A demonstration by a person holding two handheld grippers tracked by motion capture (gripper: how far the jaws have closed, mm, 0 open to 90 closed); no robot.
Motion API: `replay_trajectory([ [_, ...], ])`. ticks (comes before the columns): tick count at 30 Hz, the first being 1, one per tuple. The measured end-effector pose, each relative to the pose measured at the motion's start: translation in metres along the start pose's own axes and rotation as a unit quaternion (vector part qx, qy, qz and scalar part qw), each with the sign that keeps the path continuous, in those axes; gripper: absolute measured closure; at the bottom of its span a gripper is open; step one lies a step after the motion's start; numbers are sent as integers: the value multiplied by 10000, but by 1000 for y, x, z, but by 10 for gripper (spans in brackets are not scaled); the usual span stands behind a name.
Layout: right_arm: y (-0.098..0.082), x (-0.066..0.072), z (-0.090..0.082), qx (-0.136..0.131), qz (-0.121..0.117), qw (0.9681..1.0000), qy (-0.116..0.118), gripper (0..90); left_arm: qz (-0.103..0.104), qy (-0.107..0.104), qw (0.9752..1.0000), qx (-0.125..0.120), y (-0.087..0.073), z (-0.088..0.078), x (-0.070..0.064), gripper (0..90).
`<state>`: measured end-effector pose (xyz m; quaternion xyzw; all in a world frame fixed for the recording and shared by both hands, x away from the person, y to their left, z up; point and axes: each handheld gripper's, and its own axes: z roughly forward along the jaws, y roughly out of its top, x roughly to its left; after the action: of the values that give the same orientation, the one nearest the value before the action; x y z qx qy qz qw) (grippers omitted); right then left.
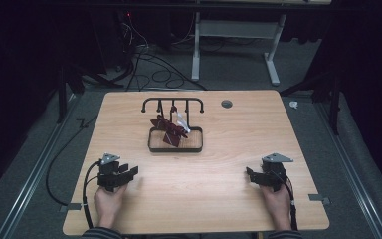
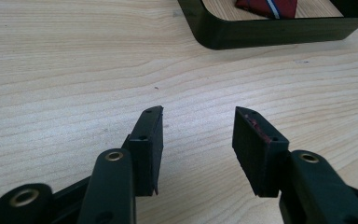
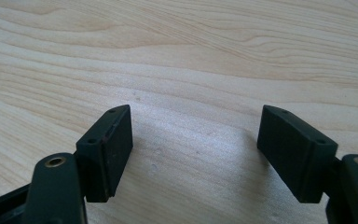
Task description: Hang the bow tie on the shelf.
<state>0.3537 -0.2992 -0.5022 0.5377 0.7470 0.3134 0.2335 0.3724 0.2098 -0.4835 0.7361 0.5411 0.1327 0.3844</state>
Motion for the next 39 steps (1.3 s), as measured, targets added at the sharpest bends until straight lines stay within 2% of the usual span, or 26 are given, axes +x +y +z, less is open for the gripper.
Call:
replay_trajectory([
  [16, 0, 0, 0, -1, 0, 10000, 0, 277, 198, 226, 9995, 32, -3, 9, -1, 523],
  [34, 0, 0, 0, 1, 2, 10000, 2, 277, 405, 380, 9984, 73, -5, 21, -4, 515],
  [39, 0, 0, 0, 0, 0, 10000, 1, 277, 448, 413, 9981, 16, -5, 22, -4, 507],
])
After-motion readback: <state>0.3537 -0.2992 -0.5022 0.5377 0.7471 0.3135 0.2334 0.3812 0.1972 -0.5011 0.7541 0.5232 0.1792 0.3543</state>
